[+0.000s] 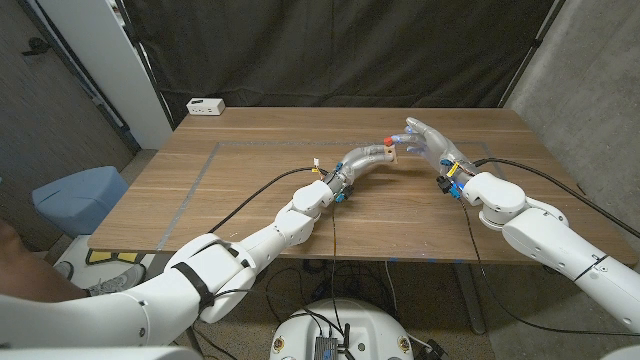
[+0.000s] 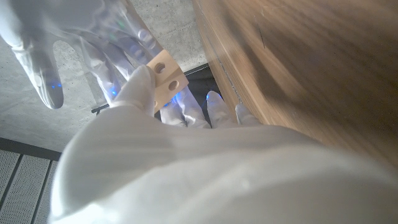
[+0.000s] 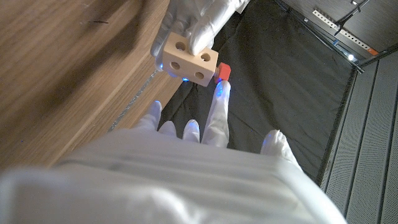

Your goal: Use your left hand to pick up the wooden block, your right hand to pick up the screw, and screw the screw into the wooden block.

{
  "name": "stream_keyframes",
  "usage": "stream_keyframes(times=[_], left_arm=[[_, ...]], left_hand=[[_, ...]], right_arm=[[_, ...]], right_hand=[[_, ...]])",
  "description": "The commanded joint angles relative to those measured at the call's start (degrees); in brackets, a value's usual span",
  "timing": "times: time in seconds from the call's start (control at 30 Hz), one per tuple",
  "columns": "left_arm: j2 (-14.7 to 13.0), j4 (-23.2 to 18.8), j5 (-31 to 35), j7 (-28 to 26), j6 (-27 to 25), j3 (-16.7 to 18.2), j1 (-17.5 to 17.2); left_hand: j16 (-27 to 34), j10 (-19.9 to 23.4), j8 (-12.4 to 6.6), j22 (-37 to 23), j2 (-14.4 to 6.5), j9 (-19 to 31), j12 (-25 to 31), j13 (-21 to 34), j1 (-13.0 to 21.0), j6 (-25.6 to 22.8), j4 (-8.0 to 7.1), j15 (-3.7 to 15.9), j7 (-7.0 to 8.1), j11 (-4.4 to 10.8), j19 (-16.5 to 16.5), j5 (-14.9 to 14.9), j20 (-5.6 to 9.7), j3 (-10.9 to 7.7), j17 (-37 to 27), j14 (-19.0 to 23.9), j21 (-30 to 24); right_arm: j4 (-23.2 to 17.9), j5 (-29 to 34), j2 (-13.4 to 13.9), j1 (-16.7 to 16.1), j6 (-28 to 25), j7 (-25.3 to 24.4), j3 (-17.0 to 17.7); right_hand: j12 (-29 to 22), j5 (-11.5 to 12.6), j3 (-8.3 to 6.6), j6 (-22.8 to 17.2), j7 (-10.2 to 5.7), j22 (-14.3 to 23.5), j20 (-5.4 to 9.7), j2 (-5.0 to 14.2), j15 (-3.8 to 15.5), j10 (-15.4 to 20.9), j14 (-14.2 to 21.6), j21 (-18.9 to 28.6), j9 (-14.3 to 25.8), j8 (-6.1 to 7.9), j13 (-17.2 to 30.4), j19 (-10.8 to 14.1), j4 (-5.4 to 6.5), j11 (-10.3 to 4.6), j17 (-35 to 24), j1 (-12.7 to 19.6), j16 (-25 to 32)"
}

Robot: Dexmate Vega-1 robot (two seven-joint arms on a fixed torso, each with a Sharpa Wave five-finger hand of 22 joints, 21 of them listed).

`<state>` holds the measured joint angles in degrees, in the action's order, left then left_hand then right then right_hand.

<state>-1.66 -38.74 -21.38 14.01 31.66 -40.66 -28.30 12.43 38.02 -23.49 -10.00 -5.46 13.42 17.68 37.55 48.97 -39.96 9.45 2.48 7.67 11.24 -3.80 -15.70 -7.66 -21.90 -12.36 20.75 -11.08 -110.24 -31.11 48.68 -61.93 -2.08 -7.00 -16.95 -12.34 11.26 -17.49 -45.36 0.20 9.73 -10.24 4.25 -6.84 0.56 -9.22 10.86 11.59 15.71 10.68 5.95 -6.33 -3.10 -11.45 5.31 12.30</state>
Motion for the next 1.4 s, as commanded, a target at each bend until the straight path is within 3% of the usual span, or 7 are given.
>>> stream_keyframes(times=[0.03, 0.73, 1.23, 1.4], left_arm=[[0.4, 1.2, 0.0, 0.4, 0.5, 0.0, 0.7], [-0.4, 0.1, 1.9, -1.8, -1.0, -0.8, 1.3], [-1.7, -2.6, 2.6, -3.1, -2.4, -1.0, 0.8], [-2.1, -3.2, 3.3, -3.6, -2.4, -1.4, 0.8]], left_hand=[[-0.1, 0.4, -0.4, -0.3, -0.6, 0.2, 0.2, 0.3, 0.0, -2.9, -0.6, 2.72, 0.16, -0.12, -0.4, -0.3, -0.32, -1.1, -0.3, 0.5, -0.4], [-0.1, 0.6, -0.44, -0.3, -0.5, 0.2, 0.3, 0.4, 0.0, -3.0, -0.57, 2.67, 0.13, -0.2, -0.5, -0.3, -0.2, -1.05, -0.3, 0.5, -0.4], [-0.1, 0.7, -0.44, -0.3, -0.4, 0.2, 0.3, 0.3, 0.0, -3.0, -0.54, 2.59, 0.07, -0.22, -0.5, -0.2, -0.46, -0.89, -0.3, 0.5, -0.4], [-0.1, 0.6, -0.37, -0.3, -0.4, 0.2, 0.3, 0.3, 0.0, -2.9, -0.57, 2.51, -0.07, -0.16, -0.5, -0.2, -0.52, -0.9, -0.3, 0.4, -0.4]], right_arm=[[0.4, -0.2, 0.3, 0.6, 0.0, 1.4, -0.2], [1.8, -1.2, 0.4, 1.6, 0.5, 3.3, -0.5], [-0.3, 0.0, 0.8, -1.1, 0.1, -2.3, 2.3], [-0.3, 0.7, 0.8, -1.3, 0.3, -2.9, 2.7]], right_hand=[[-0.3, 0.4, -0.41, -0.7, -0.06, 0.1, -0.03, 0.02, 0.13, 0.3, 0.2, 0.5, 0.3, 0.23, -0.1, 0.3, -0.2, -0.24, 0.0, 0.3, 0.3], [-0.1, 0.4, -0.51, -1.7, 0.04, 0.1, 0.15, 0.05, 0.34, 0.8, 0.3, 0.4, 0.2, 0.3, -0.1, 0.2, -0.25, -0.41, 0.0, 0.3, 0.2], [-0.4, 0.5, -0.79, -4.0, 0.06, 0.1, 0.0, 0.24, 0.3, 2.8, 1.6, 0.6, 0.2, 0.74, -0.1, 1.1, -0.41, 0.21, 0.0, 0.7, 0.5], [-0.2, 0.4, -0.85, -3.2, -0.05, 0.1, -0.06, 0.18, 0.26, 2.9, 1.9, 0.6, 0.2, 0.29, -0.1, 1.5, -0.53, 0.33, 0.1, 0.8, 0.6]])
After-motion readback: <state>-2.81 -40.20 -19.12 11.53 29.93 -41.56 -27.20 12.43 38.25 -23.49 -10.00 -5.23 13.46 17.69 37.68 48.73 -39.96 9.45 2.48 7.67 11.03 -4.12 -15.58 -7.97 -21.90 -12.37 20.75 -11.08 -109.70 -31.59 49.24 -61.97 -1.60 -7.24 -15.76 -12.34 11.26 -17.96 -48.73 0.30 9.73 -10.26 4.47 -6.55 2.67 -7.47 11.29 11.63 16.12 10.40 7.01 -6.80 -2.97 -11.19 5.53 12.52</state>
